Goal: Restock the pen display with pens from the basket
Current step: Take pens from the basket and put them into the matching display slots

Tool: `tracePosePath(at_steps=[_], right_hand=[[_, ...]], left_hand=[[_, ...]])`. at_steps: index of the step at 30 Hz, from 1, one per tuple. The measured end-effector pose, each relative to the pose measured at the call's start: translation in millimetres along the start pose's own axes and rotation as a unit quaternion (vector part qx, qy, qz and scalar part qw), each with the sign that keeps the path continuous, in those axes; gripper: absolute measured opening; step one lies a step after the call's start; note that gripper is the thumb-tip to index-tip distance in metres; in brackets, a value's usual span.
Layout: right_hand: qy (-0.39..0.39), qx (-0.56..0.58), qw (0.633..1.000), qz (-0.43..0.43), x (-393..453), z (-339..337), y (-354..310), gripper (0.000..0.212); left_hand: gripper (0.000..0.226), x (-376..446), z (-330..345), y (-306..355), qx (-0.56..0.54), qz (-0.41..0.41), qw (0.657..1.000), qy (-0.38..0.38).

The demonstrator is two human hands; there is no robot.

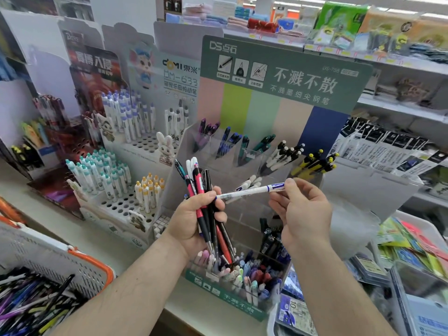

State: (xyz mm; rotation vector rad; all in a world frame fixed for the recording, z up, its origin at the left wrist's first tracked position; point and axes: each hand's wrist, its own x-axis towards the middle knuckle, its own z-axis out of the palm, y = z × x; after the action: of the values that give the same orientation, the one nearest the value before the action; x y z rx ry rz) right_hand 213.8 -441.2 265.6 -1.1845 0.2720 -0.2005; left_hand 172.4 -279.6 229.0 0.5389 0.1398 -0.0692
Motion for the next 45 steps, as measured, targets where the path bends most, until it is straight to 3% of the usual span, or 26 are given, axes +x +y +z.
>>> tracePosePath(at_steps=[3, 6, 11, 17, 21, 24, 26, 28, 30, 33, 38, 45], right_hand=[[0.032, 0.017, 0.999, -0.023, 3, 4, -4, 0.004], [0.064, -0.034, 0.985, -0.156, 10, 10, -11, 0.008], [0.034, -0.248, 0.909, -0.334, 22, 24, 0, 0.005], [-0.062, -0.42, 0.844, -0.327, 28, 43, 30, 0.008], [-0.064, -0.564, 0.767, -0.299, 29, 48, 33, 0.015], [-0.063, -0.612, 0.739, -0.274, 25, 49, 26, 0.018], [-0.075, -0.561, 0.771, -0.291, 20, 48, 22, 0.019], [-0.129, -0.45, 0.843, -0.265, 10, 47, 16, 0.016], [-0.231, -0.363, 0.888, -0.162, -3, 47, 10, 0.017], [-0.326, -0.276, 0.904, -0.015, -16, 48, 14, 0.02], [-0.31, -0.248, 0.917, -0.019, -18, 44, 17, 0.022], [-0.172, -0.176, 0.964, -0.101, -23, 39, 10, 0.014]], left_hand=[[0.016, 0, -2, 4, -0.021, 0.002, 1.0, -0.005], [0.016, -1, -6, 7, 0.013, 0.006, 1.0, 0.01], [0.017, -5, -10, 10, 0.057, 0.01, 0.998, 0.029], [0.015, -8, -14, 12, 0.13, 0.01, 0.991, 0.014], [0.014, -10, -16, 14, 0.177, 0.013, 0.984, -0.002], [0.012, -11, -16, 13, 0.2, 0.014, 0.98, -0.01], [0.01, -12, -17, 12, 0.219, 0.012, 0.976, -0.013], [0.009, -10, -17, 11, 0.24, 0.011, 0.971, -0.014], [0.009, -9, -17, 9, 0.252, 0.008, 0.968, -0.022], [0.01, -9, -14, 7, 0.248, 0.014, 0.967, -0.048], [0.016, -10, -15, 4, 0.231, 0.004, 0.971, -0.065], [0.028, -9, -19, 19, 0.175, -0.014, 0.984, -0.024]])
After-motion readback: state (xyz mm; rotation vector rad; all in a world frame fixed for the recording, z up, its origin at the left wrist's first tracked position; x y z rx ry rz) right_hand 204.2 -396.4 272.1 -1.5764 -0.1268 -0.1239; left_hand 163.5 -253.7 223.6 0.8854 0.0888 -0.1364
